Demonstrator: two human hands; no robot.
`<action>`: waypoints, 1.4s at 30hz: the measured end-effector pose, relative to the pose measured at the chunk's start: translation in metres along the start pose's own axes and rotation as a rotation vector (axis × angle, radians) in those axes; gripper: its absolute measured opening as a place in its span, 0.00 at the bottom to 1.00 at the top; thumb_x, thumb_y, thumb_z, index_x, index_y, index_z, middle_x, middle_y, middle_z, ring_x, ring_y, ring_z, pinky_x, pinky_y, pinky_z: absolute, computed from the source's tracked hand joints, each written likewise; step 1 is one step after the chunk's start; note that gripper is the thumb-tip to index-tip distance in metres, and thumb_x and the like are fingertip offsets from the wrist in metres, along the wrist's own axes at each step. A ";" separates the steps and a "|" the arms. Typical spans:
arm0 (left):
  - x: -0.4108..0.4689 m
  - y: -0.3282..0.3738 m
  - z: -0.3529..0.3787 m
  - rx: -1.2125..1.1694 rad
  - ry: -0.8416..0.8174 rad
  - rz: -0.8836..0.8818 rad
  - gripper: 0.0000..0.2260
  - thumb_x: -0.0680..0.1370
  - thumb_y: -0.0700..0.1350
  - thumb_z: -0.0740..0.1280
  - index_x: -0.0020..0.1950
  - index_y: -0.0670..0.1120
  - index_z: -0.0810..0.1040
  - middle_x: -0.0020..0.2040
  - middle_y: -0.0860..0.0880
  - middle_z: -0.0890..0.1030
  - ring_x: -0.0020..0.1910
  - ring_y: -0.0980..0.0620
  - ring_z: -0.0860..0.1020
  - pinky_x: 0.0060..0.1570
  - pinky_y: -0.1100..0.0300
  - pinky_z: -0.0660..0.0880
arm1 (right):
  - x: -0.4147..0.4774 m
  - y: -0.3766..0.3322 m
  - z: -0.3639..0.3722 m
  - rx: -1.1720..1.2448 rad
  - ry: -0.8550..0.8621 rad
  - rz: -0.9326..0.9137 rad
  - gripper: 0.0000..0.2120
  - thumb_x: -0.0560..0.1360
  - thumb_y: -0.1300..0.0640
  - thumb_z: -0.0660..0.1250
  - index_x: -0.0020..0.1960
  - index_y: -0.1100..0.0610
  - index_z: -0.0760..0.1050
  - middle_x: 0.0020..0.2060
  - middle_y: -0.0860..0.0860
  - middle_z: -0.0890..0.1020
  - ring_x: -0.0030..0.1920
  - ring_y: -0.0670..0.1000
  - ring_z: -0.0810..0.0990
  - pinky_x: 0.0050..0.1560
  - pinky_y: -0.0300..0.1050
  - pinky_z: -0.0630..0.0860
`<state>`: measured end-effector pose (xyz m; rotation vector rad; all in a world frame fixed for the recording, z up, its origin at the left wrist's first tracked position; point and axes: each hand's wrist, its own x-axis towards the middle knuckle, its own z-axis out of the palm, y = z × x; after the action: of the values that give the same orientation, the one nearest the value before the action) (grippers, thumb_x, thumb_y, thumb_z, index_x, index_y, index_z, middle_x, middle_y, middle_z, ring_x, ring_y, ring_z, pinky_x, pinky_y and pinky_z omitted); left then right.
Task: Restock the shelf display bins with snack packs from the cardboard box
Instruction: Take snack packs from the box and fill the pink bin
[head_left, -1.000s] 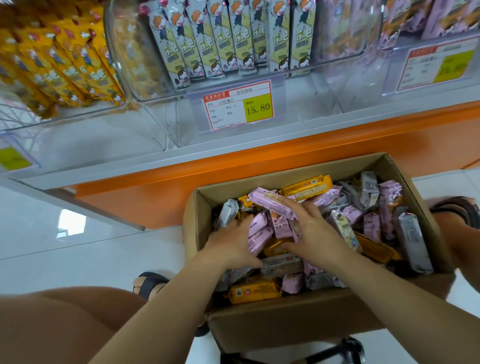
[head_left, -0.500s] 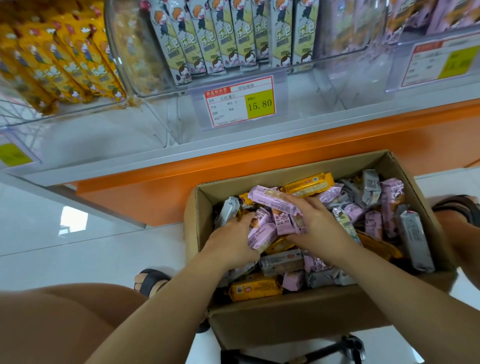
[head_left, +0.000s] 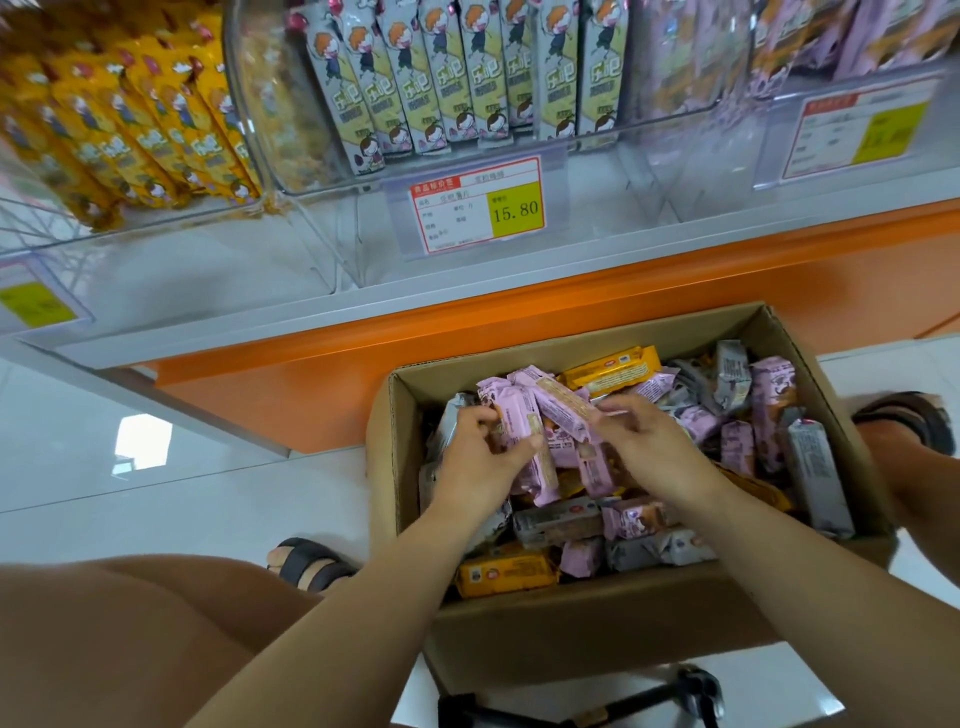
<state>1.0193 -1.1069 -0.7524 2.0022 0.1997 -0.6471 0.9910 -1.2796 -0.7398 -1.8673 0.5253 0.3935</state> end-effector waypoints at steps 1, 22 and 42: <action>0.000 -0.001 0.002 -0.016 0.008 0.002 0.23 0.76 0.50 0.70 0.67 0.48 0.65 0.56 0.55 0.67 0.52 0.60 0.68 0.44 0.70 0.69 | 0.003 0.002 0.001 0.092 0.022 0.053 0.10 0.80 0.49 0.61 0.56 0.54 0.73 0.50 0.50 0.76 0.49 0.50 0.74 0.55 0.51 0.73; -0.001 -0.013 -0.006 -0.146 -0.010 0.068 0.25 0.77 0.54 0.65 0.73 0.52 0.64 0.67 0.59 0.66 0.66 0.61 0.64 0.58 0.71 0.63 | 0.011 -0.002 0.036 0.255 -0.174 -0.016 0.26 0.74 0.52 0.70 0.69 0.44 0.64 0.63 0.42 0.64 0.58 0.43 0.68 0.58 0.45 0.70; -0.107 0.052 -0.029 -0.303 0.014 0.418 0.23 0.73 0.51 0.69 0.67 0.56 0.68 0.59 0.63 0.75 0.55 0.72 0.74 0.51 0.70 0.75 | -0.100 -0.070 -0.015 0.139 -0.034 -0.391 0.24 0.72 0.55 0.72 0.64 0.43 0.69 0.70 0.40 0.65 0.65 0.38 0.64 0.58 0.35 0.64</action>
<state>0.9605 -1.0944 -0.6460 1.6854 -0.1076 -0.3132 0.9438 -1.2564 -0.6290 -1.7742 0.1520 0.1239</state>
